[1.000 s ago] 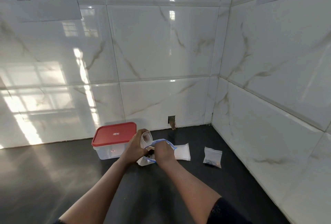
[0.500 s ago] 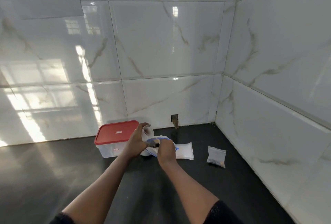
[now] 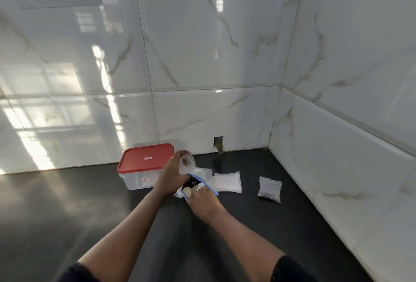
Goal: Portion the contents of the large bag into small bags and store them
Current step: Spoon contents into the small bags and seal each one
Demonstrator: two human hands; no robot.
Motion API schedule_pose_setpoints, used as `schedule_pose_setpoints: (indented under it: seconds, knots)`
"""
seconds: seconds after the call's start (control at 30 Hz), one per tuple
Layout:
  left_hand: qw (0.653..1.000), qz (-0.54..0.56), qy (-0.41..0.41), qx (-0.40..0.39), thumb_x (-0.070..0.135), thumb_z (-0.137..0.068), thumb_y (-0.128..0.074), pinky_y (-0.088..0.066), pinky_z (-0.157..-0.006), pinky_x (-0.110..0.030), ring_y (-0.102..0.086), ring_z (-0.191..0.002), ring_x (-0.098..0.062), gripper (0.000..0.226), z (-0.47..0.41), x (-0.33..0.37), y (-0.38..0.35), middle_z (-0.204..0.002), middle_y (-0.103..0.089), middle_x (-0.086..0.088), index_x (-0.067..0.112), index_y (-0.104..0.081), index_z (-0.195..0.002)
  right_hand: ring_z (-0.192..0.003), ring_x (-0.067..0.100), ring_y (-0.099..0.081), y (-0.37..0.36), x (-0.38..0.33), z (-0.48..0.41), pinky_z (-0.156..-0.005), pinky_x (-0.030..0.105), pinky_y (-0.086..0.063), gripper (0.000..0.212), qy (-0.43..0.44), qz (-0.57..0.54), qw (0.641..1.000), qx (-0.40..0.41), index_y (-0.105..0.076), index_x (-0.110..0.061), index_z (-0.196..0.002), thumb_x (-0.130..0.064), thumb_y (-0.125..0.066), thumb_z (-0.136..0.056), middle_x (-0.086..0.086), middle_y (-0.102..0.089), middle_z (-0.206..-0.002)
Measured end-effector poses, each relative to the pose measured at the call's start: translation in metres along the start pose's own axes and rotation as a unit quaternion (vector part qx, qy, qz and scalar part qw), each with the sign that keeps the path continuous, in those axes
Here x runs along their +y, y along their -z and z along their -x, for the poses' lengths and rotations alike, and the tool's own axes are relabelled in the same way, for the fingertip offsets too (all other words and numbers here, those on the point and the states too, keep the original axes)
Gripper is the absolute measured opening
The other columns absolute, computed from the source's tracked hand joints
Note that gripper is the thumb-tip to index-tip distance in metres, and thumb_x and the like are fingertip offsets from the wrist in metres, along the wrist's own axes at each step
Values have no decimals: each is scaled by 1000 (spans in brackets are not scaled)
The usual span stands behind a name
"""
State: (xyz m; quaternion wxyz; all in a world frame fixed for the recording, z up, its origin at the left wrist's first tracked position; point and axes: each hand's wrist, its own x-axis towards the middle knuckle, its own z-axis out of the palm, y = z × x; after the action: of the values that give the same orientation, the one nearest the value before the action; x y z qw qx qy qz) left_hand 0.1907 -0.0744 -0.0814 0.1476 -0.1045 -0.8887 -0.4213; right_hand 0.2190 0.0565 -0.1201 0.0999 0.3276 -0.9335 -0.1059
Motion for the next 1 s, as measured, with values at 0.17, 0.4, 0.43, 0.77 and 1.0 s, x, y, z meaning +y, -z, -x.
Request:
schedule_pose_setpoints:
  seconds: [0.17,0.4,0.43,0.77,1.0]
  knots:
    - [999,29,0,-15,0,-64,-70,-38,-82,-23,-53,-102,-16,61,-2,4,-4,-109,-57,3,16,-49,-120,-112,33,-58,7,5,-5,-89,39,-49,30,-102,-106,987,-59,-55,3,-121,-2,-37,-98,20,-60,-120]
    - [998,62,20,-23,0,-67,-73,-40,-76,-13,-54,-99,-17,59,-4,2,-5,-108,-57,-1,15,-49,-119,-121,27,-54,16,3,-26,-101,35,-43,32,-220,-235,941,-103,-51,0,-128,-6,-48,-96,16,-56,-129]
    - [997,64,23,-21,-4,-67,-72,-40,-76,-10,-53,-99,-17,60,-5,1,-5,-108,-56,-1,15,-49,-120,-122,27,-53,17,3,-30,-103,35,-43,34,-213,-241,940,-118,-50,-1,-129,-8,-49,-96,15,-55,-131]
    - [997,66,37,-34,16,-58,-68,-43,-85,-27,-54,-97,-18,66,-5,-4,-5,-105,-58,-2,14,-49,-120,-109,28,-61,21,13,-20,-93,38,-49,28,-52,-108,985,-123,-53,1,-123,-3,-44,-97,17,-61,-121]
    - [995,84,52,-35,14,-60,-74,-45,-85,-27,-55,-99,-20,64,-7,-7,-6,-108,-59,-4,19,-49,-118,-119,29,-56,28,10,-10,-97,38,-46,33,-183,-191,962,-61,-53,0,-128,-2,-45,-96,17,-58,-127]
